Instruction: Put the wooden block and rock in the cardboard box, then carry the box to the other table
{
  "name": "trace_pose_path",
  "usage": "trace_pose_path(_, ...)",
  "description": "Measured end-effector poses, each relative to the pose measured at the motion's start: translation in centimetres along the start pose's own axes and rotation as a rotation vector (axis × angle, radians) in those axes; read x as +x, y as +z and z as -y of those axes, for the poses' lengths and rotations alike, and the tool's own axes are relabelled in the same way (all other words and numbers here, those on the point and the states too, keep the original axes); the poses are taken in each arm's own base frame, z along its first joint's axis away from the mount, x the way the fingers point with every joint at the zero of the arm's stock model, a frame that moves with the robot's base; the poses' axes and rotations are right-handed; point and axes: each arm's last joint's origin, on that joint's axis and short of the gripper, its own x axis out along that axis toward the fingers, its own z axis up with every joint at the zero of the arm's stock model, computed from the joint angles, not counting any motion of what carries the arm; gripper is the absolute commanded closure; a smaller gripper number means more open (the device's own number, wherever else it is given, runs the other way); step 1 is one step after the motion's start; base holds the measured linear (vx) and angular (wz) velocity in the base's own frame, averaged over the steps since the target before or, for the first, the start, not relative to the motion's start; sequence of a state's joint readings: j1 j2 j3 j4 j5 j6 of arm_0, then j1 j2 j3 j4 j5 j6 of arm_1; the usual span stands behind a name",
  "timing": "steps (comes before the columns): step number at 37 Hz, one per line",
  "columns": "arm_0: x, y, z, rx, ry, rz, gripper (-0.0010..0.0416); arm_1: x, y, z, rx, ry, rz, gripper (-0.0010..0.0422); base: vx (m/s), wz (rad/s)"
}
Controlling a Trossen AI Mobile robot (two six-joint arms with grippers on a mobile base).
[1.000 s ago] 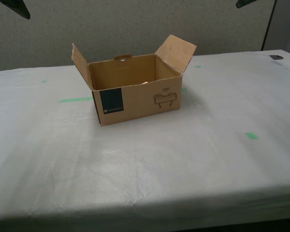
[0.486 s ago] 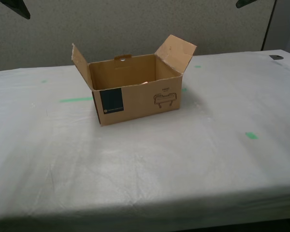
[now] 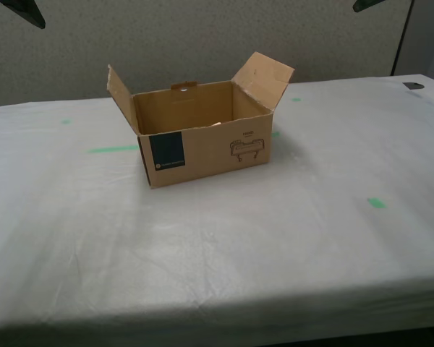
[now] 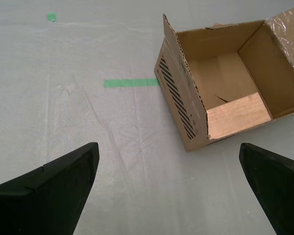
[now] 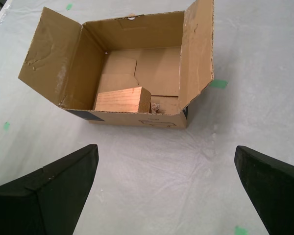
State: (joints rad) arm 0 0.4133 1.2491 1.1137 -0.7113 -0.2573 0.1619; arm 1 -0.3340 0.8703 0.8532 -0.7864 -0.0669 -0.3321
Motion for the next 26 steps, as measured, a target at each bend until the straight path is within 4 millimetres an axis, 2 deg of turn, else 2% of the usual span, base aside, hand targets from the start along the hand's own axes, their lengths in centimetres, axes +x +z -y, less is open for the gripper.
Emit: trace_pose_path(26, 0.00, 0.00, 0.00, 0.000, 0.000, 0.000, 0.0019, 0.00, 0.01, 0.00, 0.000, 0.000, 0.001, 0.0021, 0.000, 0.000)
